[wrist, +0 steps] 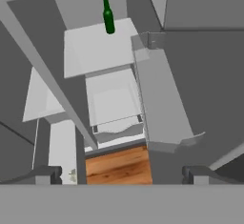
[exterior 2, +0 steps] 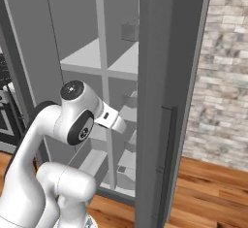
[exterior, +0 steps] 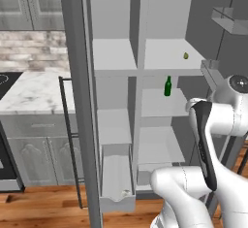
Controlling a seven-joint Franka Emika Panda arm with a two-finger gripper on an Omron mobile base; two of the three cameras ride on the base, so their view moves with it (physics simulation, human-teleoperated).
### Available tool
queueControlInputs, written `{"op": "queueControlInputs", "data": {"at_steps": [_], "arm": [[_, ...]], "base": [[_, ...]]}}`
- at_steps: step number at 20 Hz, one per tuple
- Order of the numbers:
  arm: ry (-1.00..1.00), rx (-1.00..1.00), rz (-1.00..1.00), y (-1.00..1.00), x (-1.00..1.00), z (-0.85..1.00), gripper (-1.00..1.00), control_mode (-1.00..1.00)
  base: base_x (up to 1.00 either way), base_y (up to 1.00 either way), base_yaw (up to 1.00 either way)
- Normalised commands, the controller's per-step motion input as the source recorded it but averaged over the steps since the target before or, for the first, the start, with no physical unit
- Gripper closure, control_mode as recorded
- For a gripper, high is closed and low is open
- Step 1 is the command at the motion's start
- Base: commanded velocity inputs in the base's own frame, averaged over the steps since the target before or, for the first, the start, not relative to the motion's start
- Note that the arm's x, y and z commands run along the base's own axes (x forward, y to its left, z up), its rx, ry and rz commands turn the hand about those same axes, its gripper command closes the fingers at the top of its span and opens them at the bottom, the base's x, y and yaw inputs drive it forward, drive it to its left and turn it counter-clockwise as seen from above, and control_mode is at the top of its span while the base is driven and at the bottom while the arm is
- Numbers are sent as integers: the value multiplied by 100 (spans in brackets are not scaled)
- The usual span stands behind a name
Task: Take the lemon wedge and garlic from the fridge shelf and place them in the freezer drawer to begin freezing them.
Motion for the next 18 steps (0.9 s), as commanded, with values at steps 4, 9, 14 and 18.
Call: {"op": "queueControlInputs", "data": {"at_steps": [4,9,14,18], "arm": [[0,0,0,0,0,0,-100,100],[0,0,0,0,0,0,-100,100],[0,0,0,0,0,0,-100,100],[-9,0,-9,0,-10,68,-100,-100]], "base": [[19,2,0],[51,0,0],[18,0,0],[0,0,0]]}}
